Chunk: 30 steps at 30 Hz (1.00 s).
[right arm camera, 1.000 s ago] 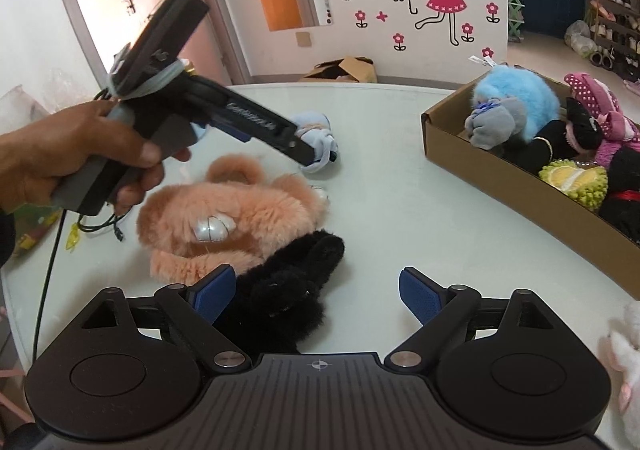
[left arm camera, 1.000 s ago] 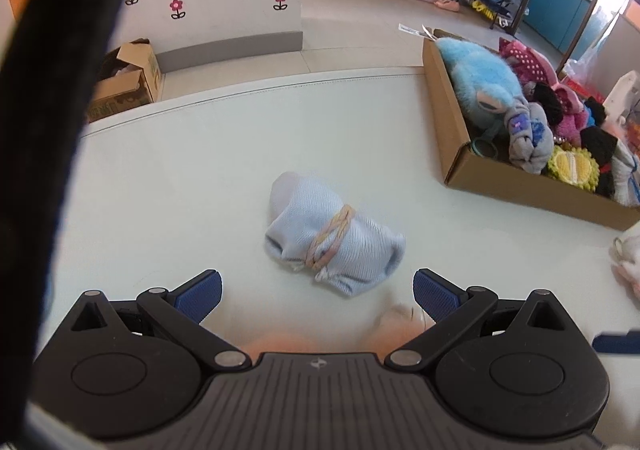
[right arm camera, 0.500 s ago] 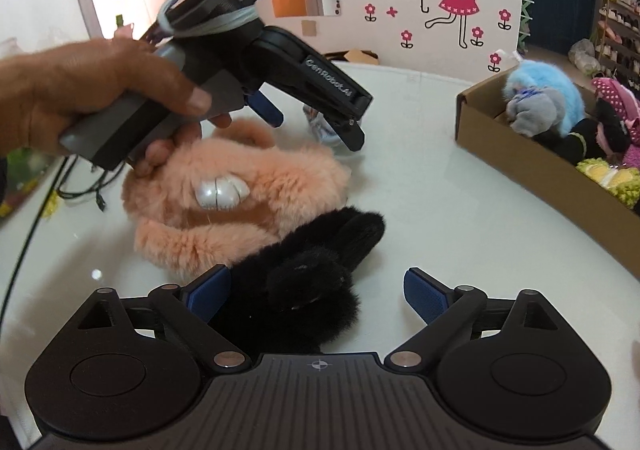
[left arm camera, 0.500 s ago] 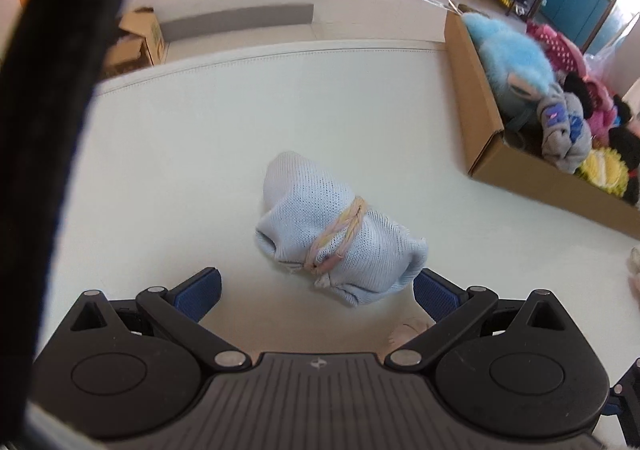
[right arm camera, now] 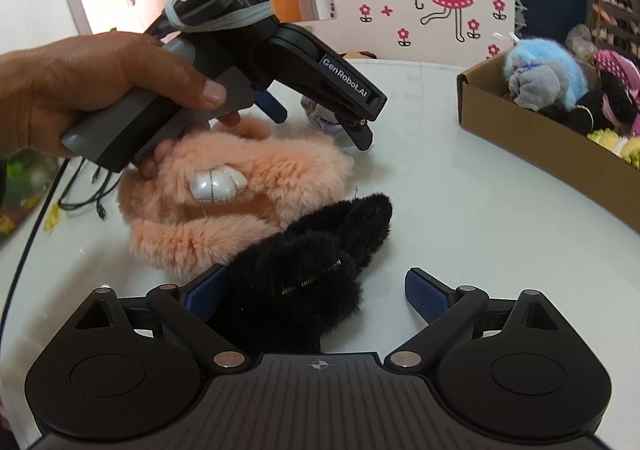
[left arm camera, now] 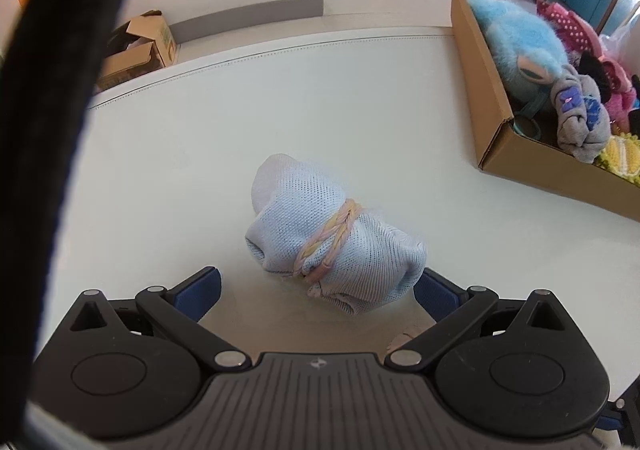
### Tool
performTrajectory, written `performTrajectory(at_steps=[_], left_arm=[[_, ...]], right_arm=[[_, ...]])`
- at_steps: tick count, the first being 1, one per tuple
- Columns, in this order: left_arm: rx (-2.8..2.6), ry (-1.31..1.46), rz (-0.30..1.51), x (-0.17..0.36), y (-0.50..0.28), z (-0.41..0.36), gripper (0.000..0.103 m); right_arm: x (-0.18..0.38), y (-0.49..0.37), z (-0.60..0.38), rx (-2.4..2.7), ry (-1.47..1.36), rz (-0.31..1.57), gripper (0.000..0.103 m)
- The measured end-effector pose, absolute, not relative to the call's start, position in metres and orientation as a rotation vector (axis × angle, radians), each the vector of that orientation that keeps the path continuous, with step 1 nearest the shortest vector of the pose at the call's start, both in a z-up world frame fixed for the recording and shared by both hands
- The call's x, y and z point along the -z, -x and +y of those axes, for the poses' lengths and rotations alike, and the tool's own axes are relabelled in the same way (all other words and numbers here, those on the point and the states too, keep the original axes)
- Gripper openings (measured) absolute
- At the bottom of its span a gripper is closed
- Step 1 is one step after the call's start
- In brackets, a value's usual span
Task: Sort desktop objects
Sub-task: 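Grasp the light blue rolled sock with the left tool while the right tool grasps the black fluffy toy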
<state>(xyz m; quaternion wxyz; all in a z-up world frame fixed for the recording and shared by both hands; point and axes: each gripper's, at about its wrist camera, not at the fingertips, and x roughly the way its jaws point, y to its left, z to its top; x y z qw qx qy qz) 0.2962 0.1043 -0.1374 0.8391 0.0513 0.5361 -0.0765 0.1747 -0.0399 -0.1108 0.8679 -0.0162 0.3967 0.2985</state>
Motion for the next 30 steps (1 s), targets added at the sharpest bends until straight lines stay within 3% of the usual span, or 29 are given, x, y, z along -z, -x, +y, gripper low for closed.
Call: performTrajectory(at_steps=[7,9,10,11,13,14,16,22,24,30], left_arm=[[0.156,-0.113,1.117,0.135,-0.285,0.111,0.103],[0.17,-0.122,1.11,0.135,-0.281,0.113,0.103],[0.184,-0.125,1.103,0.135,-0.278,0.113,0.1],[0.193,-0.128,1.093,0.133,-0.275,0.114,0.097],[0.216,-0.139,1.075,0.129,-0.27,0.111,0.082],[0.219,-0.141,1.072,0.127,-0.268,0.112,0.078],[0.231,-0.138,1.065,0.122,-0.264,0.114,0.059],[0.256,-0.127,1.056,0.121,-0.257,0.113,0.05],[0.257,-0.131,1.052,0.12,-0.26,0.106,0.049],[0.255,-0.126,1.044,0.128,-0.271,0.09,0.05]], right_arm=[[0.115,-0.17,-0.029,-0.625,0.075,0.809,0.095],[0.114,-0.166,-0.031,-0.642,0.069,0.797,0.075],[0.112,-0.165,-0.032,-0.658,0.056,0.8,0.059],[0.11,-0.165,-0.034,-0.671,0.046,0.807,0.052],[0.105,-0.16,-0.035,-0.685,0.062,0.8,0.045],[0.104,-0.158,-0.037,-0.695,0.061,0.801,0.044],[0.105,-0.157,-0.044,-0.712,0.035,0.807,0.043],[0.108,-0.157,-0.062,-0.729,-0.04,0.819,0.039],[0.107,-0.156,-0.067,-0.736,-0.067,0.814,0.031],[0.111,-0.158,-0.075,-0.736,-0.081,0.824,0.03]])
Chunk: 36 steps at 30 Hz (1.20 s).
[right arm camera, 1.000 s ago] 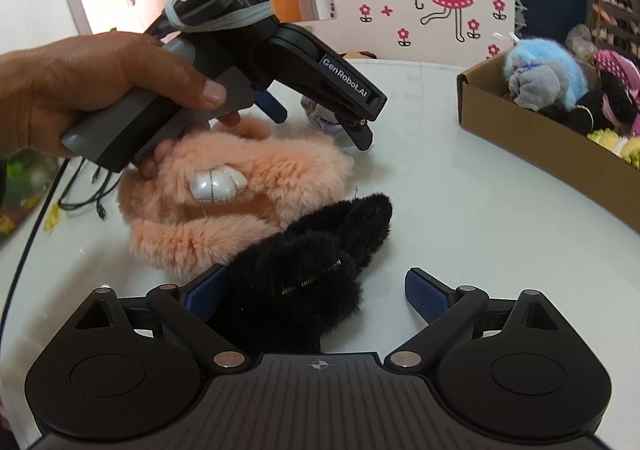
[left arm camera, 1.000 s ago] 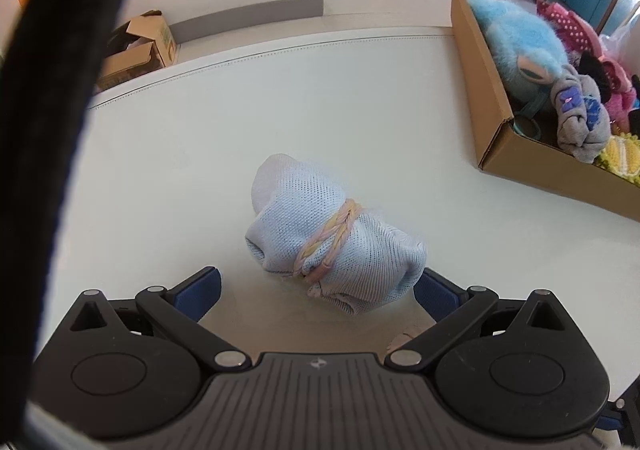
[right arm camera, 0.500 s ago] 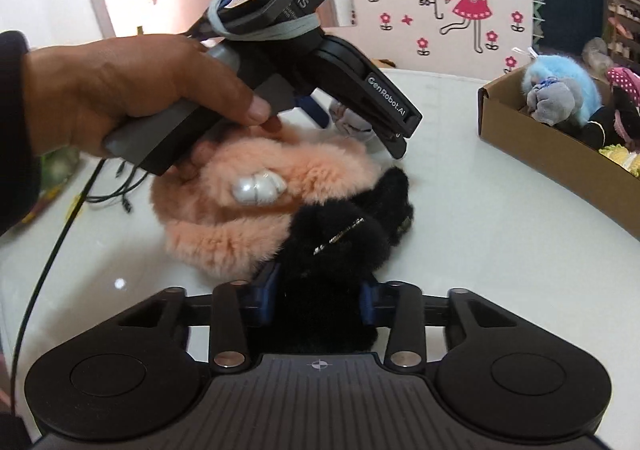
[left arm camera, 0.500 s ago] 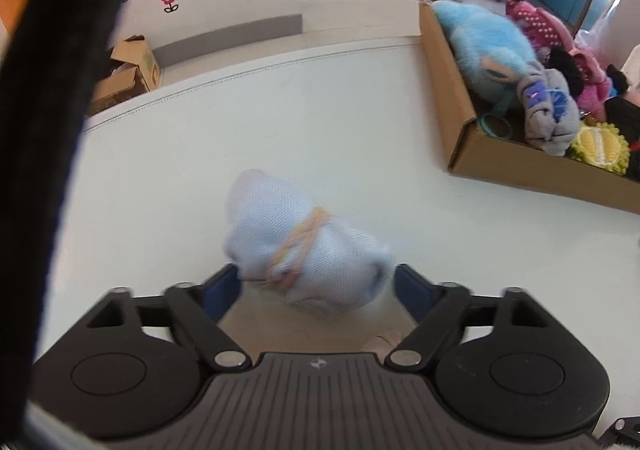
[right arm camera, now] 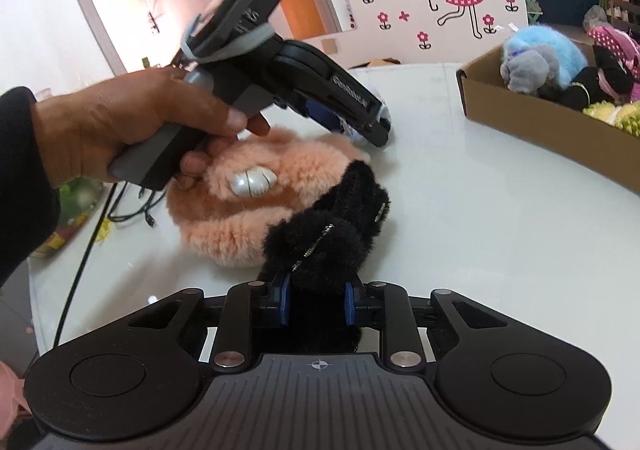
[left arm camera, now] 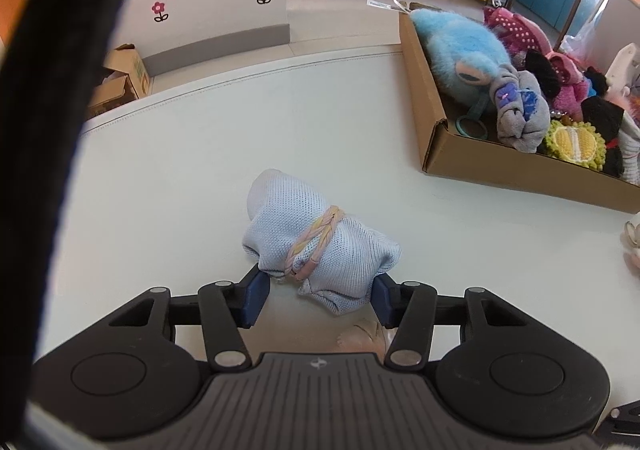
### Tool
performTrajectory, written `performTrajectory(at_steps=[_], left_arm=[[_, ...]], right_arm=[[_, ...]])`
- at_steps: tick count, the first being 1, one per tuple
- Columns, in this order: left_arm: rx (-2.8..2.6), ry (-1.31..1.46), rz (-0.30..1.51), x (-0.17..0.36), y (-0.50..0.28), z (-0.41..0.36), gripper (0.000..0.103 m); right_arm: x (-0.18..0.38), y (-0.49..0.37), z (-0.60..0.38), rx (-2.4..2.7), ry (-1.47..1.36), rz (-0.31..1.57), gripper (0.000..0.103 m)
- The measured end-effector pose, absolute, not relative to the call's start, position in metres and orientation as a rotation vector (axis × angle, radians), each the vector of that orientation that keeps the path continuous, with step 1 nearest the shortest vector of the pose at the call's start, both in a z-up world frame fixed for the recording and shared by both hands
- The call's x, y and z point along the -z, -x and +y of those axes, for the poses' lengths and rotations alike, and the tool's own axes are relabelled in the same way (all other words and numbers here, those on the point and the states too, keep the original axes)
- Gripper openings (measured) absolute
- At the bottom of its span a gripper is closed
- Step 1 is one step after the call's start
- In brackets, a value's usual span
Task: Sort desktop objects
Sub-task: 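Grasp the light blue rolled sock with the left tool while the right tool grasps the black fluffy toy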
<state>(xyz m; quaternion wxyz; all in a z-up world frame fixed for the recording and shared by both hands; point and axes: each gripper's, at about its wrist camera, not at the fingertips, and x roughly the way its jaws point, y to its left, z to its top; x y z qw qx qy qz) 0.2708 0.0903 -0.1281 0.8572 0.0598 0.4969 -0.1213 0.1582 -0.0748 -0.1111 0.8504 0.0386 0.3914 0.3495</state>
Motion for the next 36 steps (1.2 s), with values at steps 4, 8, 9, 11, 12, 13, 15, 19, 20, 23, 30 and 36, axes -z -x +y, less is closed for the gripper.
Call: performTrajectory(at_steps=[4,8,9,11,12,13,15,19,20,23,30,36], left_arm=[[0.22,-0.103,1.046,0.131,-0.278,0.087,0.061],[0.196,-0.081,1.055,0.135,-0.285,0.084,0.083],[0.194,-0.068,1.052,0.134,-0.286,0.085,0.084],[0.175,-0.042,1.04,0.131,-0.288,0.086,0.085],[0.161,-0.032,1.038,0.131,-0.29,0.086,0.09],[0.146,-0.017,1.042,0.131,-0.293,0.086,0.092],[0.134,0.007,1.055,0.133,-0.298,0.086,0.09],[0.129,0.01,1.06,0.137,-0.301,0.08,0.079],[0.128,-0.008,1.056,0.137,-0.301,0.077,0.075],[0.136,-0.051,1.044,0.136,-0.299,0.072,0.064],[0.162,-0.066,1.026,0.135,-0.292,0.071,0.059],[0.199,-0.091,1.025,0.133,-0.286,0.066,0.051]], right_arm=[[0.114,-0.161,-0.076,-0.732,-0.084,0.83,0.031],[0.112,-0.16,-0.07,-0.727,-0.056,0.811,0.034],[0.111,-0.159,-0.069,-0.726,-0.051,0.807,0.035],[0.111,-0.158,-0.066,-0.727,-0.045,0.8,0.036],[0.111,-0.158,-0.065,-0.728,-0.042,0.796,0.037],[0.111,-0.159,-0.064,-0.729,-0.039,0.793,0.038],[0.112,-0.159,-0.063,-0.726,-0.036,0.788,0.042],[0.112,-0.159,-0.062,-0.712,-0.035,0.777,0.068],[0.112,-0.159,-0.061,-0.71,-0.034,0.772,0.075],[0.113,-0.158,-0.058,-0.719,-0.034,0.775,0.074],[0.115,-0.154,-0.041,-0.727,0.004,0.767,0.068],[0.112,-0.152,-0.04,-0.722,-0.002,0.765,0.059]])
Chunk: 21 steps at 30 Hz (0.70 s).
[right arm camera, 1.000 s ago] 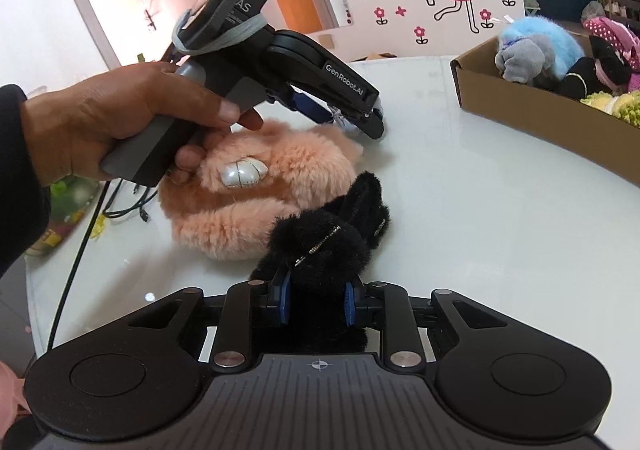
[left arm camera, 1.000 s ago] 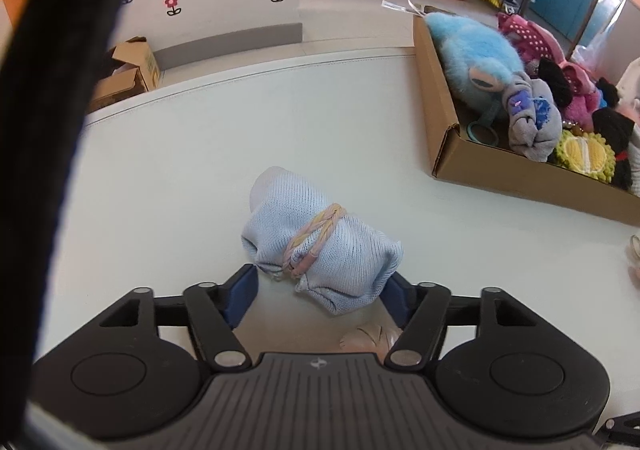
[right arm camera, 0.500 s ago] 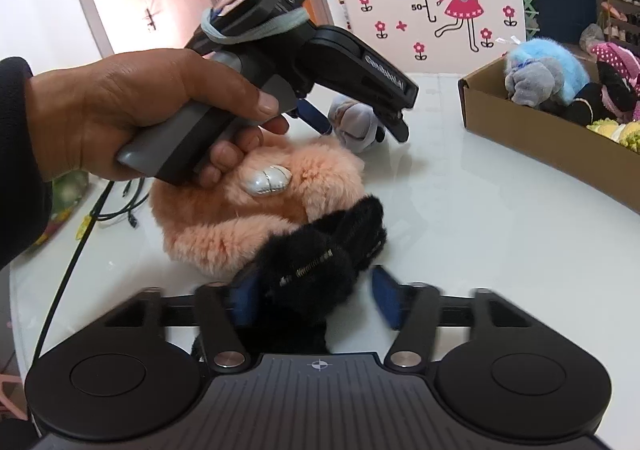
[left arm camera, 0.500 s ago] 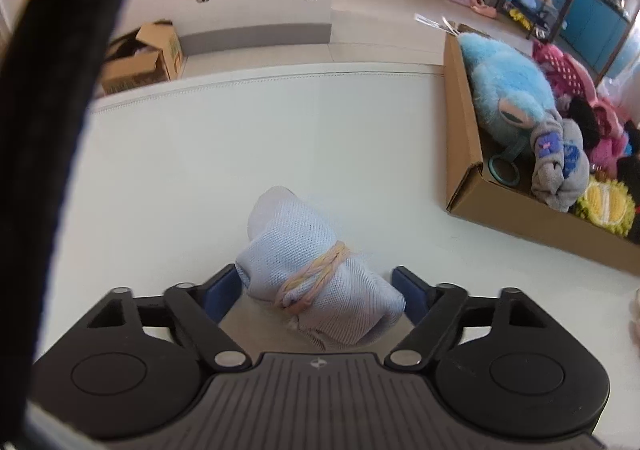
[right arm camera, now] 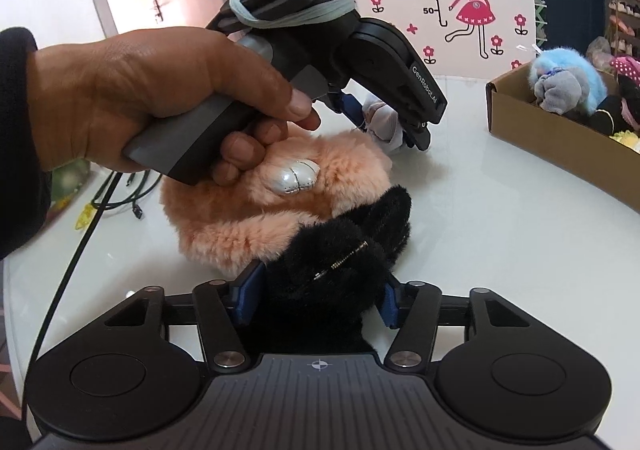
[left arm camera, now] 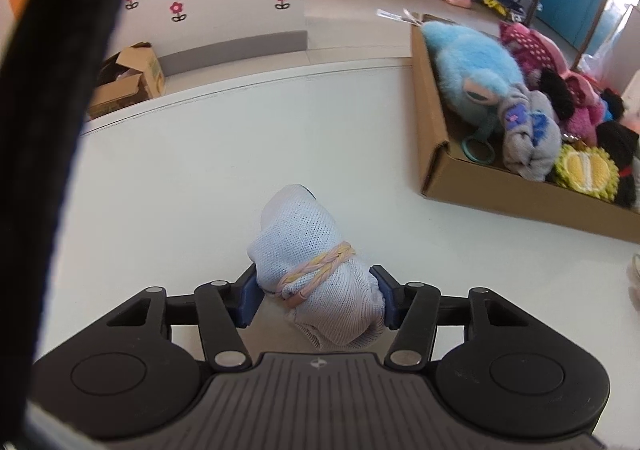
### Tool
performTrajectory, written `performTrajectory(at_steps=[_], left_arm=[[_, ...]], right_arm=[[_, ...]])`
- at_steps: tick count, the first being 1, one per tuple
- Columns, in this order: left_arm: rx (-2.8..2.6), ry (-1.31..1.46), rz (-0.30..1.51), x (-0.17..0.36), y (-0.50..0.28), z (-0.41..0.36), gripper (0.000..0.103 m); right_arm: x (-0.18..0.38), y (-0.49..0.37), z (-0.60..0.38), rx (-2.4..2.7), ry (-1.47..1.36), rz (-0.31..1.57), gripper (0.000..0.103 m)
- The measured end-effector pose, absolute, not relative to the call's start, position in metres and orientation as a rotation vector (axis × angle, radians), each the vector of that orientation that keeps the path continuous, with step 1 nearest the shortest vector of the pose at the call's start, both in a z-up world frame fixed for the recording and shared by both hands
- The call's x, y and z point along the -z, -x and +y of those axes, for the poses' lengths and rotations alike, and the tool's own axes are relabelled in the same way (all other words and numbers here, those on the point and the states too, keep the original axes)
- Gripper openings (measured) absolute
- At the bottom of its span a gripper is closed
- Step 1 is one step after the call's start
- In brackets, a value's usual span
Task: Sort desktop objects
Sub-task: 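Grasp the light blue rolled sock with the left tool while the right tool grasps the black fluffy toy, then lift the blue sock and black fluffy toy and carry both over the cardboard box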
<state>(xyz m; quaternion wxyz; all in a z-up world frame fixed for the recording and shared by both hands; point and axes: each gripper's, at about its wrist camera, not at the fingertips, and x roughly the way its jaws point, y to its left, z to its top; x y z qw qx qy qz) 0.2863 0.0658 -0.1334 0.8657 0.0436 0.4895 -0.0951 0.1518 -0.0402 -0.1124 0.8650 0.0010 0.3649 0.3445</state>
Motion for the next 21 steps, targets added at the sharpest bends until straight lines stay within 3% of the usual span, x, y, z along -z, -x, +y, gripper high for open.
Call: performTrajectory(at_steps=[3,4,9,13,15,16,17,21], left_arm=[[0.217,-0.088,1.025,0.132,-0.281,0.063,0.051],[0.219,-0.085,1.026,0.133,-0.28,0.063,0.052],[0.215,-0.078,1.02,0.133,-0.278,0.064,0.052],[0.215,-0.082,1.021,0.133,-0.278,0.064,0.053],[0.215,-0.084,1.019,0.133,-0.278,0.063,0.053],[0.216,-0.086,1.019,0.133,-0.278,0.063,0.053],[0.217,-0.086,1.019,0.133,-0.279,0.063,0.054],[0.222,-0.081,1.018,0.133,-0.278,0.064,0.054]], right_arm=[[0.109,-0.153,-0.049,-0.739,-0.03,0.768,0.044],[0.108,-0.154,-0.053,-0.747,-0.044,0.773,0.029],[0.112,-0.158,-0.067,-0.769,-0.081,0.813,0.029],[0.114,-0.162,-0.065,-0.767,-0.107,0.814,0.043],[0.115,-0.163,-0.063,-0.768,-0.12,0.813,0.057],[0.115,-0.163,-0.062,-0.765,-0.124,0.806,0.072],[0.114,-0.161,-0.06,-0.761,-0.123,0.794,0.08],[0.113,-0.156,-0.049,-0.778,-0.112,0.781,0.079]])
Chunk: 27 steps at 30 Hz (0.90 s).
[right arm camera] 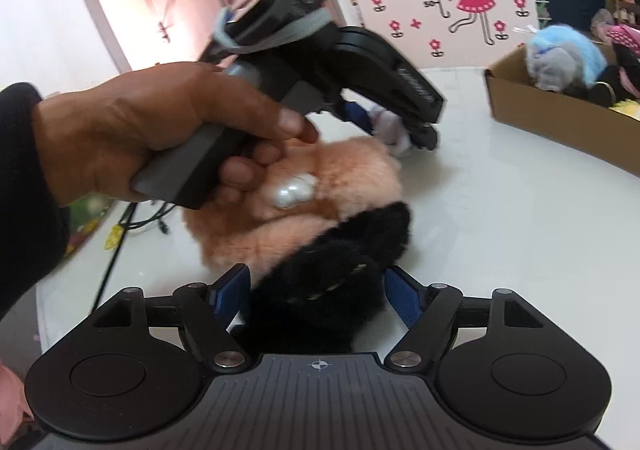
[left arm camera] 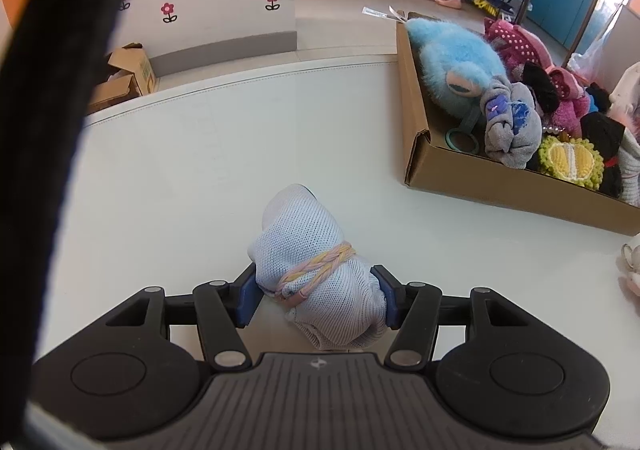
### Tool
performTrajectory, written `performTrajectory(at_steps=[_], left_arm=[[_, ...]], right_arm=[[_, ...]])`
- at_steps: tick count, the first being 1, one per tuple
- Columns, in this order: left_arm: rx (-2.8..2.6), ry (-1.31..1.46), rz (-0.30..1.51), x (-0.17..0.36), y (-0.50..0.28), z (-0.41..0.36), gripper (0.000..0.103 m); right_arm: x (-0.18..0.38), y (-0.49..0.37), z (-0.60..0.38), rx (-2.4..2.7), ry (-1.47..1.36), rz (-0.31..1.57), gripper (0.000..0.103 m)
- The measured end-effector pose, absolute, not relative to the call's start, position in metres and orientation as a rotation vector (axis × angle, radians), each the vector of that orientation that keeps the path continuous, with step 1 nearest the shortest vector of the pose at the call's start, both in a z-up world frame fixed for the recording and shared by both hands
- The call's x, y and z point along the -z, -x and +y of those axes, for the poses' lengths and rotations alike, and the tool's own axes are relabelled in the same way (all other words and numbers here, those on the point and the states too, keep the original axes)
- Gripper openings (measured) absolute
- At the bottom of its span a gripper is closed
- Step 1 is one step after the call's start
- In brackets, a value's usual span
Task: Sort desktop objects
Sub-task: 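Lift the blue sock and black fluffy toy and carry both over the cardboard box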
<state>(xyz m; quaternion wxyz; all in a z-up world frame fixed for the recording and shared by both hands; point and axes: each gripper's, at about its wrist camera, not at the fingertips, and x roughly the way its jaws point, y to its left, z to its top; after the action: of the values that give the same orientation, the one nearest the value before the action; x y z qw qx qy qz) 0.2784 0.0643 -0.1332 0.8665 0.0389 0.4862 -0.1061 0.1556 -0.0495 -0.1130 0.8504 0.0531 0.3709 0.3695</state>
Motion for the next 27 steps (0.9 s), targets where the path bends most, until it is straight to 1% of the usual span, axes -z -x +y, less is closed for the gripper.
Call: performTrajectory(at_steps=[6,8,10,12,13,16,22,27], left_arm=[[0.228,-0.083,1.015,0.134,-0.278,0.065,0.054],[0.229,-0.083,1.015,0.134,-0.278,0.064,0.054],[0.23,-0.085,1.017,0.134,-0.277,0.064,0.054],[0.231,-0.083,1.018,0.133,-0.276,0.064,0.054],[0.233,-0.085,1.019,0.133,-0.276,0.063,0.053],[0.24,-0.084,1.016,0.133,-0.274,0.063,0.053],[0.25,-0.072,1.026,0.132,-0.27,0.063,0.052],[0.243,-0.062,1.013,0.127,-0.27,0.063,0.052]], right_arm=[[0.117,-0.144,-0.021,-0.703,0.072,0.743,0.08],[0.12,-0.136,-0.011,-0.681,0.162,0.706,0.078],[0.121,-0.129,-0.006,-0.665,0.218,0.682,0.071],[0.121,-0.127,-0.01,-0.664,0.218,0.681,0.066],[0.12,-0.127,-0.013,-0.66,0.216,0.686,0.061],[0.117,-0.129,-0.028,-0.648,0.178,0.708,0.057],[0.111,-0.132,-0.066,-0.623,0.115,0.723,0.051],[0.102,-0.138,-0.098,-0.588,0.031,0.716,0.051]])
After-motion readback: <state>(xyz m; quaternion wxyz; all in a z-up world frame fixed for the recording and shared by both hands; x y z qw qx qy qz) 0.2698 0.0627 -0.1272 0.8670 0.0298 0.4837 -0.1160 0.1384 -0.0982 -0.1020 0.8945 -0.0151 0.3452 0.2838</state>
